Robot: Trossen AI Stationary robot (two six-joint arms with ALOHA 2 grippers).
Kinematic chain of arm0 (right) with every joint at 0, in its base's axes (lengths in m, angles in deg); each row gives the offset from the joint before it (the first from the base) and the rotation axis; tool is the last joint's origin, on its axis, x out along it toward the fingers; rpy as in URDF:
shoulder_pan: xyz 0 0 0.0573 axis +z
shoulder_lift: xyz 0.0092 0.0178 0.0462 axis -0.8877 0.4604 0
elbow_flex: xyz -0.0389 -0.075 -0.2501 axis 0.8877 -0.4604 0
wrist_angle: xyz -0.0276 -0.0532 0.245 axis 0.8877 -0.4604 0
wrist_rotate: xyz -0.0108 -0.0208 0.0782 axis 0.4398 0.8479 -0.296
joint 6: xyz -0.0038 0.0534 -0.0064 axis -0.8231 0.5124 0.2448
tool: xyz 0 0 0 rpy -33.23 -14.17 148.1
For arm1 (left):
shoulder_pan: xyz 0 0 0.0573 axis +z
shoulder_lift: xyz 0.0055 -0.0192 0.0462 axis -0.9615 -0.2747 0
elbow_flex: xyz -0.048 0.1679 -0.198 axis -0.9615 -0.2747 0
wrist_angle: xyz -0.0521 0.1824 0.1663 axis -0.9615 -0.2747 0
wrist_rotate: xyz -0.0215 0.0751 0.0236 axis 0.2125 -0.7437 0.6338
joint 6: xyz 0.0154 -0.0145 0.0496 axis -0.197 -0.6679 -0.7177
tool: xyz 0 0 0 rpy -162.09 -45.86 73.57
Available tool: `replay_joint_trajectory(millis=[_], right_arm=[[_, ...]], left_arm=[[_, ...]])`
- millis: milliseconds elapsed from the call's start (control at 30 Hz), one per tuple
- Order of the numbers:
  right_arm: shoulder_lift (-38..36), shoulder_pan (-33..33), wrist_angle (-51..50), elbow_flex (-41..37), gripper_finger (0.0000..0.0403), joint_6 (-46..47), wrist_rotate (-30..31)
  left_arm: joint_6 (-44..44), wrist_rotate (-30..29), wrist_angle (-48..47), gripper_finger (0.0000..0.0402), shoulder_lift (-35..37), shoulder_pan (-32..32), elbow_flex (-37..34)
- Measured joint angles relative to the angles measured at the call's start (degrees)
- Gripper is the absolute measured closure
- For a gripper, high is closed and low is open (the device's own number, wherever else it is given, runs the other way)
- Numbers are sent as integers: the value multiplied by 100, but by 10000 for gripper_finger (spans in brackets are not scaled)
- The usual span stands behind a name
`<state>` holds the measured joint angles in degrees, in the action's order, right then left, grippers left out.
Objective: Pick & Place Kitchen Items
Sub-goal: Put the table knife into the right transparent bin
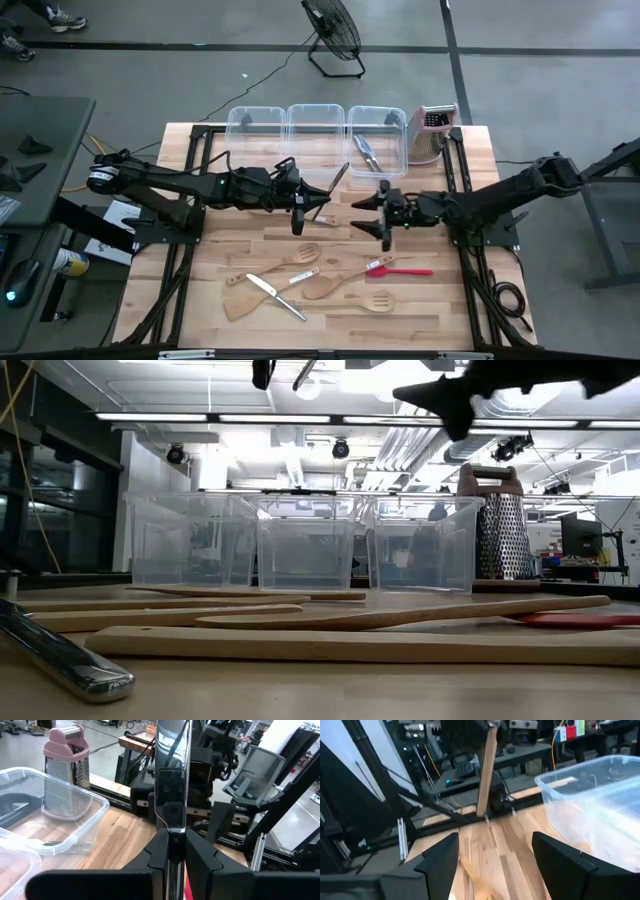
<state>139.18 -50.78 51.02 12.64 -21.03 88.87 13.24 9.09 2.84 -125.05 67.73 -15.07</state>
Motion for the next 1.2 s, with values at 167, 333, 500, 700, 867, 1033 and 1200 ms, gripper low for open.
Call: replay_joint_trajectory(millis=[167,333,500,700,867,1033,1200], right_arm=[[803,-243,552,523,156,-8,-331],[1574,-467,595,1253,156,-7,-791],[1974,-604,705,1658,156,8,-825],[2045,-747,717,1815,171,124,-1061],[2045,-862,613,1822,225,130,-1153],[2041,-854,633,1823,298,130,-1272],[2041,-859,640,1823,366,143,-1326]], left_arm=[[-1,1,0,366,0,0,0],[-31,1,0,366,0,0,0],[-42,1,-2,366,0,0,0],[-42,3,17,366,0,0,0],[-42,1,92,366,0,0,0],[-47,-2,278,366,0,0,-4],[-47,-26,273,366,0,4,-4]])
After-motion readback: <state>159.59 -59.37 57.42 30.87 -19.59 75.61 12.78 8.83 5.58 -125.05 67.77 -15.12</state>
